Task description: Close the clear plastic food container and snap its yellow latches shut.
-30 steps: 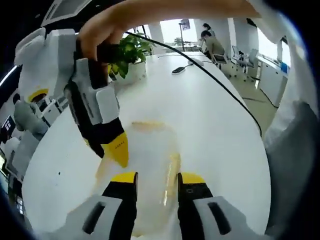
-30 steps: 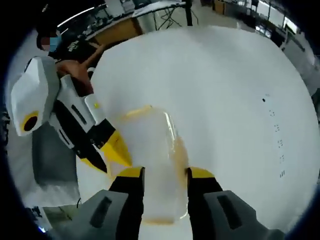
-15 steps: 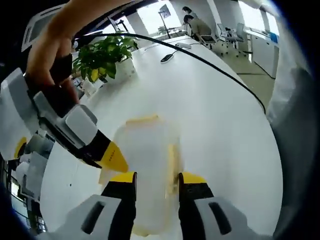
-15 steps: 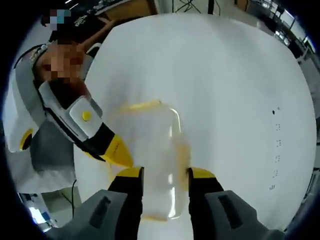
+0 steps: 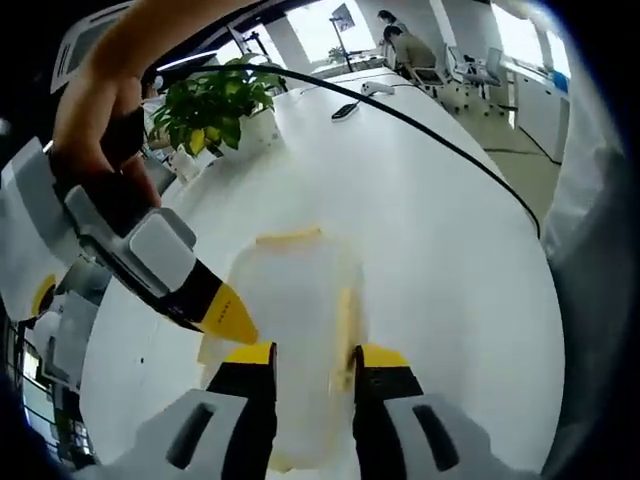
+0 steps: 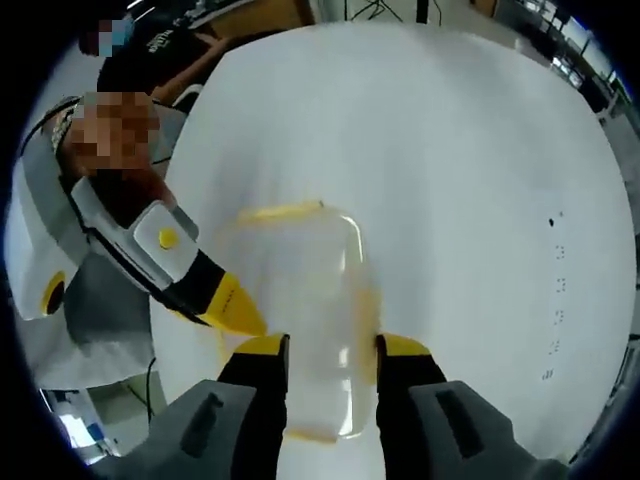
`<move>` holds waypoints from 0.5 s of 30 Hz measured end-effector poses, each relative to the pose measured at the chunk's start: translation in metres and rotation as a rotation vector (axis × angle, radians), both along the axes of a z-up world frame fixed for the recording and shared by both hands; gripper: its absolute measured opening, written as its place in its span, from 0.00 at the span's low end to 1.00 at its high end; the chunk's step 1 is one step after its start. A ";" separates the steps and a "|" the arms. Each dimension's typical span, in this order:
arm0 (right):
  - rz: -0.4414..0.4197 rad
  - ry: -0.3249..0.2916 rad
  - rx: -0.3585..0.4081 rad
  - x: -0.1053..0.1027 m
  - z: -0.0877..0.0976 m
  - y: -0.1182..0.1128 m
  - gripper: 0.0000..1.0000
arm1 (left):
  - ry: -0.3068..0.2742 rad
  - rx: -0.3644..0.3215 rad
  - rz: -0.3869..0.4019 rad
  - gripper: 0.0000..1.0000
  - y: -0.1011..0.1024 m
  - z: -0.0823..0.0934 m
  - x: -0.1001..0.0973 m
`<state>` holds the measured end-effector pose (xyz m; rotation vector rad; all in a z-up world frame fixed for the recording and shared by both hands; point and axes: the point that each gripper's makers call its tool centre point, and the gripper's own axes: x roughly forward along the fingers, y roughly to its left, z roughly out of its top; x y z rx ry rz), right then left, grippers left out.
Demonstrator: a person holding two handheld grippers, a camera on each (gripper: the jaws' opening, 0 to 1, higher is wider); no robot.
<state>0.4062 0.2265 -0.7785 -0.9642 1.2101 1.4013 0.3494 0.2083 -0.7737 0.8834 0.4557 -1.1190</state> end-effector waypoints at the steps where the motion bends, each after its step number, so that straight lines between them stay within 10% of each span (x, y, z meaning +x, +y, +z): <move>1: -0.002 0.005 0.000 0.001 0.000 0.000 0.31 | -0.001 -0.001 0.002 0.22 0.000 0.000 0.000; 15: 0.007 0.014 -0.006 0.004 -0.003 0.002 0.31 | -0.045 0.011 -0.013 0.21 -0.003 -0.001 -0.001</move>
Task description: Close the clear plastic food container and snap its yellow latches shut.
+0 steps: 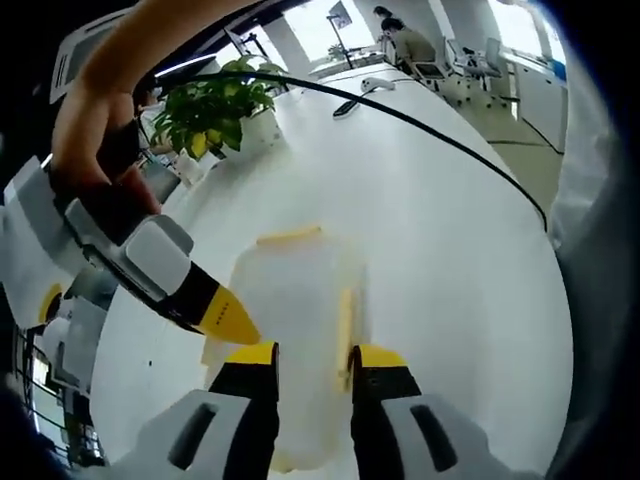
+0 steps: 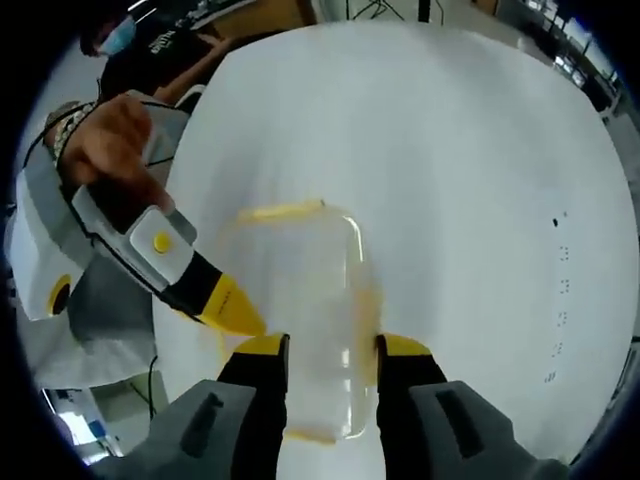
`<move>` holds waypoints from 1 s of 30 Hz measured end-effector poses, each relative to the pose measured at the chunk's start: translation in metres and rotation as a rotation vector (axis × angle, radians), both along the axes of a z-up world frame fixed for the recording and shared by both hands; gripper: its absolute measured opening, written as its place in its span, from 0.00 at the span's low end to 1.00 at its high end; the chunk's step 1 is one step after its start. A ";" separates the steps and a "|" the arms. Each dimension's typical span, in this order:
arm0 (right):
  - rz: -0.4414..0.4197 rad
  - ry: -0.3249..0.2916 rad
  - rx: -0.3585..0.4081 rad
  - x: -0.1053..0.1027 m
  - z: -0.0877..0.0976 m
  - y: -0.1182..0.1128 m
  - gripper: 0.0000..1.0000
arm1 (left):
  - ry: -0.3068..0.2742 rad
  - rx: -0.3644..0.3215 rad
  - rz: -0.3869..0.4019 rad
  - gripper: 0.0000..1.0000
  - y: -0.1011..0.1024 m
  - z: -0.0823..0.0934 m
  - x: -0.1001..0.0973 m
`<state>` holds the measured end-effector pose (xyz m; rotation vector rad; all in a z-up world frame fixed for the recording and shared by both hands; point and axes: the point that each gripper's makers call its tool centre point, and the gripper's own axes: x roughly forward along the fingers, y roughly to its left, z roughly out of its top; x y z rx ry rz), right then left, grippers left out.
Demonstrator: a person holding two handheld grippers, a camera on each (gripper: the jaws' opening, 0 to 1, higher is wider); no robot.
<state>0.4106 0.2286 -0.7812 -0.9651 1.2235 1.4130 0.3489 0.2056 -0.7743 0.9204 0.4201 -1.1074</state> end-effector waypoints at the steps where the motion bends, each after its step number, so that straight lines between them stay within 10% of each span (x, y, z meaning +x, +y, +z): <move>1: 0.001 0.006 -0.004 0.002 -0.001 0.001 0.31 | 0.000 0.000 0.000 0.21 0.000 0.000 0.000; 30: 0.029 0.167 -0.035 -0.009 0.002 0.001 0.27 | -0.038 0.031 -0.010 0.22 0.001 -0.006 0.000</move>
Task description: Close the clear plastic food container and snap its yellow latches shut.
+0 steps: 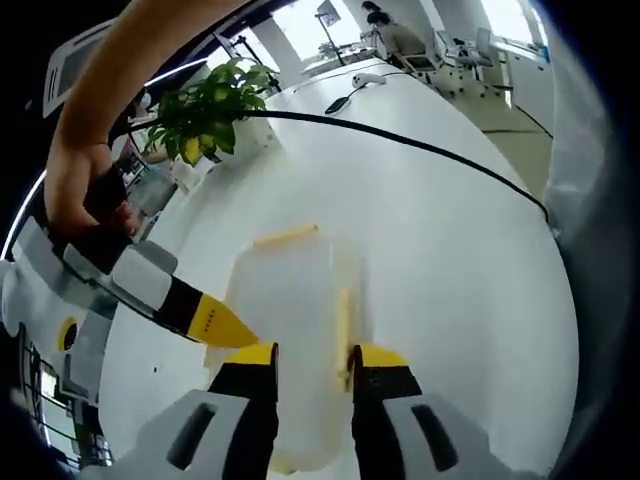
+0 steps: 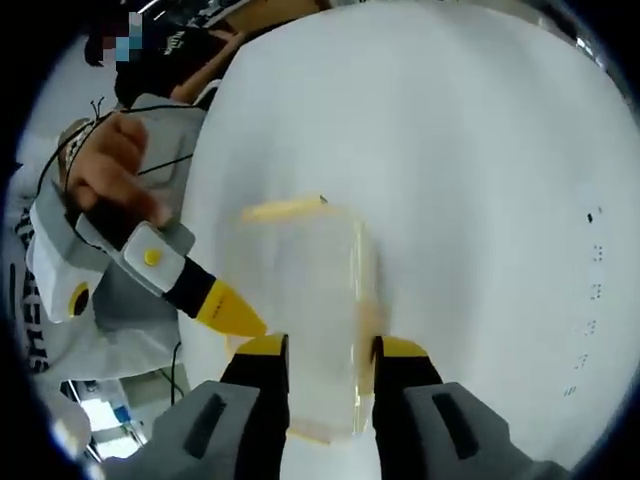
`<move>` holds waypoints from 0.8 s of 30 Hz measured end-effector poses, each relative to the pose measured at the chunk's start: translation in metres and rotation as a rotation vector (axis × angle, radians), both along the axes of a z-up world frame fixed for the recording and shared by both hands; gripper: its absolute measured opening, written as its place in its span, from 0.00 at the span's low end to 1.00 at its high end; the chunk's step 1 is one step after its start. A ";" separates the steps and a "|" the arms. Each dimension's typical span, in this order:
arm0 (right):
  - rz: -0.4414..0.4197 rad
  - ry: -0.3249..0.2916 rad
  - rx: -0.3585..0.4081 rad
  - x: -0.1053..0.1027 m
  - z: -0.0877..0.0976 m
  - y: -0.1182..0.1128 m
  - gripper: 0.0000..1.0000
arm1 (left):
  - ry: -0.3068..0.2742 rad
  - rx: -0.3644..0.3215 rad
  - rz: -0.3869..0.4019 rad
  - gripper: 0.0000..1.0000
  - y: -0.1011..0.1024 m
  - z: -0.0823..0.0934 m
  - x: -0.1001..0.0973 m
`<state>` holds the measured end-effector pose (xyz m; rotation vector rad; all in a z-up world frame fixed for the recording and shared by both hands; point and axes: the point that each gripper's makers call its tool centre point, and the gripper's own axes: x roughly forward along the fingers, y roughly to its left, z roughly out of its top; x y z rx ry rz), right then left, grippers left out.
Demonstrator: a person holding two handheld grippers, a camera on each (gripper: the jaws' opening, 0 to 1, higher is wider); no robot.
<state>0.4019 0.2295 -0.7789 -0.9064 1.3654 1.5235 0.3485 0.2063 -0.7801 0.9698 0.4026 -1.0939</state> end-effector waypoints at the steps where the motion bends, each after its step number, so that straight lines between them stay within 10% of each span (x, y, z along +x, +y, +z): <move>1: 0.003 -0.007 0.000 0.004 0.000 0.001 0.28 | -0.002 -0.001 0.001 0.22 0.000 0.001 0.000; 15: 0.008 -0.084 0.020 0.011 0.005 -0.003 0.29 | -0.027 -0.018 0.027 0.23 0.001 0.004 0.000; 20: 0.051 -0.177 0.116 0.009 0.010 -0.003 0.29 | 0.071 -0.093 0.086 0.23 0.004 0.010 0.000; 24: 0.009 -0.251 0.234 0.012 0.027 -0.003 0.62 | 0.156 -0.086 0.120 0.34 0.020 0.013 -0.002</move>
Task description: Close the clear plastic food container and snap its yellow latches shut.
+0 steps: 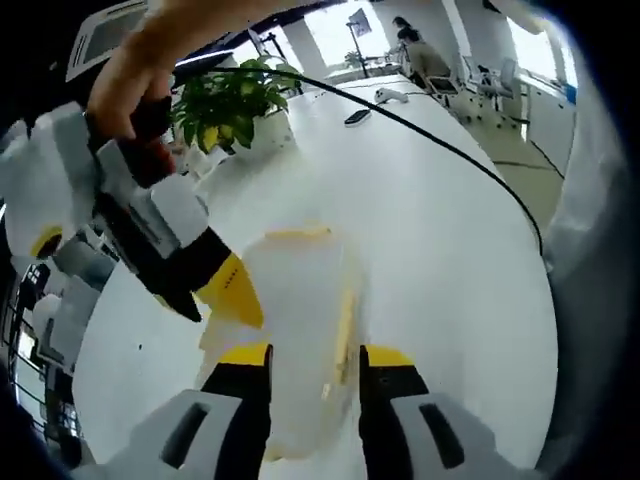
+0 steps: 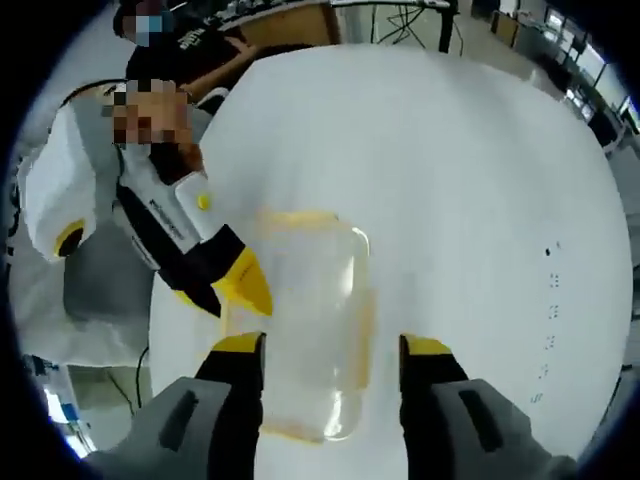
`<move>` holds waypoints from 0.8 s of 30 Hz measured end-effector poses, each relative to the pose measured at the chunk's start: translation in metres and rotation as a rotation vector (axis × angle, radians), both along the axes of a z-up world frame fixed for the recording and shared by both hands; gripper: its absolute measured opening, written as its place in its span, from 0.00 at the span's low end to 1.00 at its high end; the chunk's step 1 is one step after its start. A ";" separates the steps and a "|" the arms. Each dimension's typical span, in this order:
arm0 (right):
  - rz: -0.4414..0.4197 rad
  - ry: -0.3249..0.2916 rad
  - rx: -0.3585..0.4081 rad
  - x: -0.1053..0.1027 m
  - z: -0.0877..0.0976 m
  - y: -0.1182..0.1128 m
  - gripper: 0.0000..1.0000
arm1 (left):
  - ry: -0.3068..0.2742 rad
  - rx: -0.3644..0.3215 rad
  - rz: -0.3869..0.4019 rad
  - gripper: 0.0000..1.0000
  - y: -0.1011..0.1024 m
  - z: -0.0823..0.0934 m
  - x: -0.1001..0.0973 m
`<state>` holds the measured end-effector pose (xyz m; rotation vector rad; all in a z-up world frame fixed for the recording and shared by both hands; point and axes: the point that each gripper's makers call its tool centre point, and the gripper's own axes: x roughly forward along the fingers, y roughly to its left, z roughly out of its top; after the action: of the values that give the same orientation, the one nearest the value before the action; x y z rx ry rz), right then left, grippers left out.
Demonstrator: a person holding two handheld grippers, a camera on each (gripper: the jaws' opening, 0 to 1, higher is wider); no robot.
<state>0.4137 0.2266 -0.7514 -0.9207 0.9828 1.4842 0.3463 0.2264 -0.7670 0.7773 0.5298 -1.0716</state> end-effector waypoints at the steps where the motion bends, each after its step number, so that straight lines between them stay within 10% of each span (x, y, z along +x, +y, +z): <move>1: -0.001 -0.025 0.013 0.002 0.003 -0.003 0.67 | -0.007 0.002 -0.001 0.38 0.003 0.003 0.002; 9: -0.046 -0.051 0.041 -0.019 0.008 -0.044 0.84 | 0.039 -0.032 0.030 0.89 0.023 0.025 0.019; 14: -0.046 -0.053 0.013 -0.035 -0.008 -0.059 0.99 | 0.058 0.063 -0.068 0.94 0.028 0.016 0.028; 24: -0.045 -0.077 -0.049 -0.036 -0.041 -0.070 0.96 | 0.129 0.185 -0.159 0.89 0.022 -0.013 0.030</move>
<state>0.3776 0.1569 -0.7924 -0.9776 0.9814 1.3819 0.3761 0.2486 -0.7805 0.9283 0.6925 -1.2373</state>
